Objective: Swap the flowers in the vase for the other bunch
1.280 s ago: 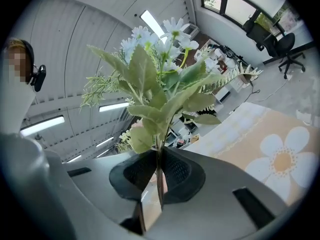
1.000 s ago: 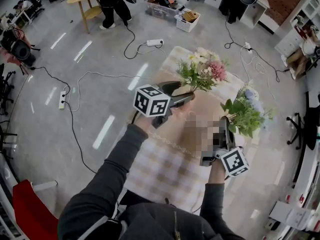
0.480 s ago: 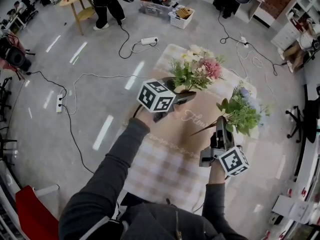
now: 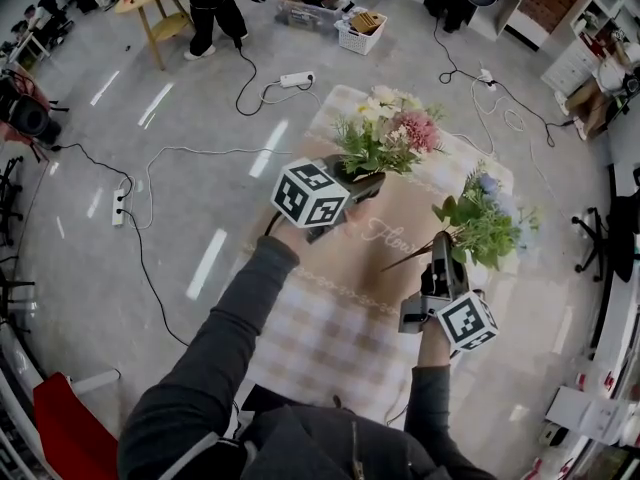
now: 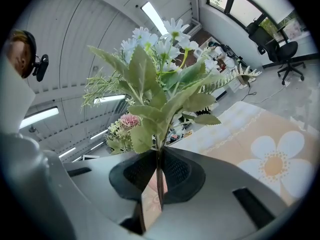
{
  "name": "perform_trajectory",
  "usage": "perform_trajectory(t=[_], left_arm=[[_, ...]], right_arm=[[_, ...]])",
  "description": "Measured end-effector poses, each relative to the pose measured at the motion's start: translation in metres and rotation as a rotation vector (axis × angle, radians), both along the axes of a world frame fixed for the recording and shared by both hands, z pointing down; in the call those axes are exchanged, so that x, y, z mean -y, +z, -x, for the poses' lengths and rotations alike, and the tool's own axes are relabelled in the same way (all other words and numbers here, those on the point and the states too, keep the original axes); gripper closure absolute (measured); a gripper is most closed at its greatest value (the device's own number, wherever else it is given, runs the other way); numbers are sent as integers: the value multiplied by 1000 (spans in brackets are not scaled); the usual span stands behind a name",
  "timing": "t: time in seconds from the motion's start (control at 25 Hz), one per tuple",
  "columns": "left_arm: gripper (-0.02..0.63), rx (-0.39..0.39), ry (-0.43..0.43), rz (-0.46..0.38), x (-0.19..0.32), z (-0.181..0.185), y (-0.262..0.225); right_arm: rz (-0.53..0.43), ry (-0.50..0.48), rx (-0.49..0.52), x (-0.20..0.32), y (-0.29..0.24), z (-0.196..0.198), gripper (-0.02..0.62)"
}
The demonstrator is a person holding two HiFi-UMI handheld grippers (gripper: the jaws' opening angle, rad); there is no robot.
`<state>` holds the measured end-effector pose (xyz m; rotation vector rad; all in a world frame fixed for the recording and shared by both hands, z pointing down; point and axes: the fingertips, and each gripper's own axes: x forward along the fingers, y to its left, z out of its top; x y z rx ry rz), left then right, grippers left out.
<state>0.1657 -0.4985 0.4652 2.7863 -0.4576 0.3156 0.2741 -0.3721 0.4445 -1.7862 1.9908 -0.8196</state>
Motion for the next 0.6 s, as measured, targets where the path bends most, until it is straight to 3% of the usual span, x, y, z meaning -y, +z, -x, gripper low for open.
perform_trajectory(t=[0.2, 0.6], left_arm=[[563, -7, -16, 4, 3, 1, -3], [580, 10, -17, 4, 2, 2, -5]], right_arm=[[18, 8, 4, -1, 0, 2, 565], [16, 8, 8, -2, -1, 2, 565]])
